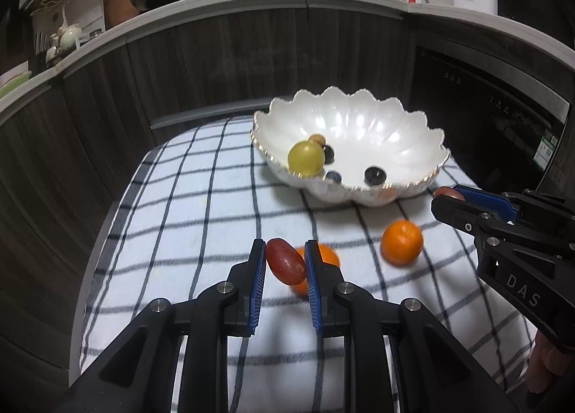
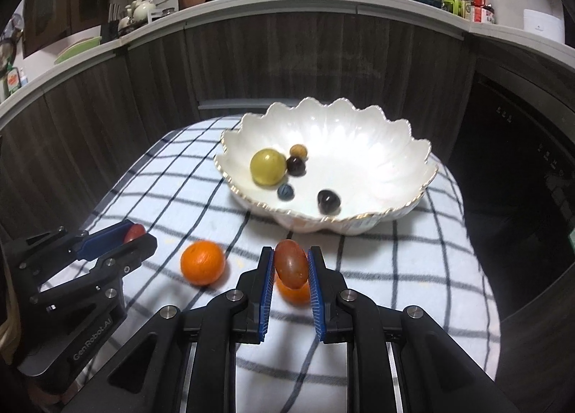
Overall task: Organize fruits
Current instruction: 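Lift and carry the red and brown oval fruits over the white bowl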
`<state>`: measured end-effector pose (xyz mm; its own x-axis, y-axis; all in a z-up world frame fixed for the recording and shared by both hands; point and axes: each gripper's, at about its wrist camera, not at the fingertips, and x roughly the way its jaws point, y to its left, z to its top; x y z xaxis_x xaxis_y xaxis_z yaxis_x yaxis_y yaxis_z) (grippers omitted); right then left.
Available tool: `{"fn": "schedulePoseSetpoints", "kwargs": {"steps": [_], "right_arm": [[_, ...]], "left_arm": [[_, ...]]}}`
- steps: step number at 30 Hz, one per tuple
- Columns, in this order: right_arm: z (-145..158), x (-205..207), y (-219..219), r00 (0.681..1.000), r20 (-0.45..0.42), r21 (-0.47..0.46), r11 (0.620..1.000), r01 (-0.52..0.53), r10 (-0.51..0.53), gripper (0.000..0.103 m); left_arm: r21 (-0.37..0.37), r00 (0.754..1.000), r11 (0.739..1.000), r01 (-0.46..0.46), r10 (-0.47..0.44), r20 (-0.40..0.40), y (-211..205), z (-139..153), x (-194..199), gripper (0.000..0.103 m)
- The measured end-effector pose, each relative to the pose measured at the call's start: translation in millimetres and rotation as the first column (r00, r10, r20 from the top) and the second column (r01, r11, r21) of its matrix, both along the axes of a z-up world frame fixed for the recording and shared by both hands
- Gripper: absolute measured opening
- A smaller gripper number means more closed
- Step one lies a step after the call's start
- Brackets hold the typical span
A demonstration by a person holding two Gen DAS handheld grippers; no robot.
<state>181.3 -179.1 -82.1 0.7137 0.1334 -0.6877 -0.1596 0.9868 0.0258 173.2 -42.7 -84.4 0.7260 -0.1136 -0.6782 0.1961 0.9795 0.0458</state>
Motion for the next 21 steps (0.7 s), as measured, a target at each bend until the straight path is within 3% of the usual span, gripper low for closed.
{"fn": "schedulePoseSetpoints", "kwargs": {"steps": [21], "right_arm": [[30.6, 39.9, -30.8, 0.996, 0.053, 0.007, 0.998, 0.068, -0.068, 0.02]], "left_arm": [[0.001, 0.999, 1.0, 0.018, -0.018, 0.034, -21.2, 27.7, 45.8, 0.022]]}}
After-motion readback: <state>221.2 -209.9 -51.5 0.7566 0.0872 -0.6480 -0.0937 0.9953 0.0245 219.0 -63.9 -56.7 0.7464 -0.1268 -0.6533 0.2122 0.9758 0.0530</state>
